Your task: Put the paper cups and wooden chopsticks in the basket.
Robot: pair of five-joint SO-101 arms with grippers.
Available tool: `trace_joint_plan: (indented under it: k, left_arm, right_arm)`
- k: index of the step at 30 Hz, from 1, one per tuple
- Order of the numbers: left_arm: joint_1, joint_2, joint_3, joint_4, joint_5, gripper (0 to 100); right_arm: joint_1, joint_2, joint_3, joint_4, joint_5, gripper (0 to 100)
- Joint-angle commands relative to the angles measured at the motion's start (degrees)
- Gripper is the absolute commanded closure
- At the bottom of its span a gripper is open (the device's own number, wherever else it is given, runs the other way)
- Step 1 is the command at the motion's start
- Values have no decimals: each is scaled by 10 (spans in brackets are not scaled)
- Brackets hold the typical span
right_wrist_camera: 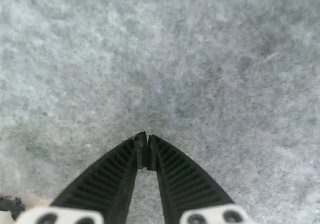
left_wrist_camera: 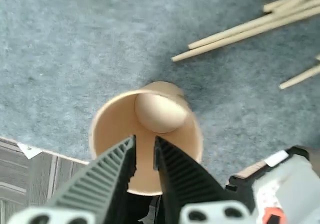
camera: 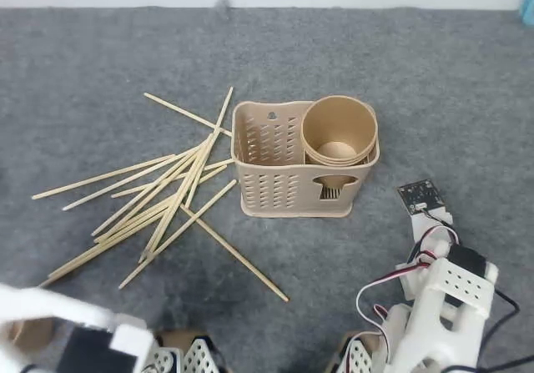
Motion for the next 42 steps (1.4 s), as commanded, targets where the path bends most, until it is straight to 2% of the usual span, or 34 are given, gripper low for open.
trace_joint_plan:
  k: [1, 8, 17, 24, 33, 42]
  left_arm:
    - [35, -59, 43, 20, -3, 938]
    - [54, -128, 132, 7, -4, 938]
    - [36, -131, 175, -31, -4, 938]
    - [3, -135, 145, -36, -4, 938]
    - [7, -135, 104, 0, -3, 938]
    - [0, -134, 123, -29, -4, 938]
  right_arm:
    - [3, -16, -4, -1, 1, 990]
    - [3, -16, -4, -1, 2, 990]
    - [3, -16, -4, 0, 3, 990]
    - [3, -16, -4, 0, 5, 990]
    - [3, -16, -4, 0, 4, 990]
    - [3, -16, -4, 0, 4, 990]
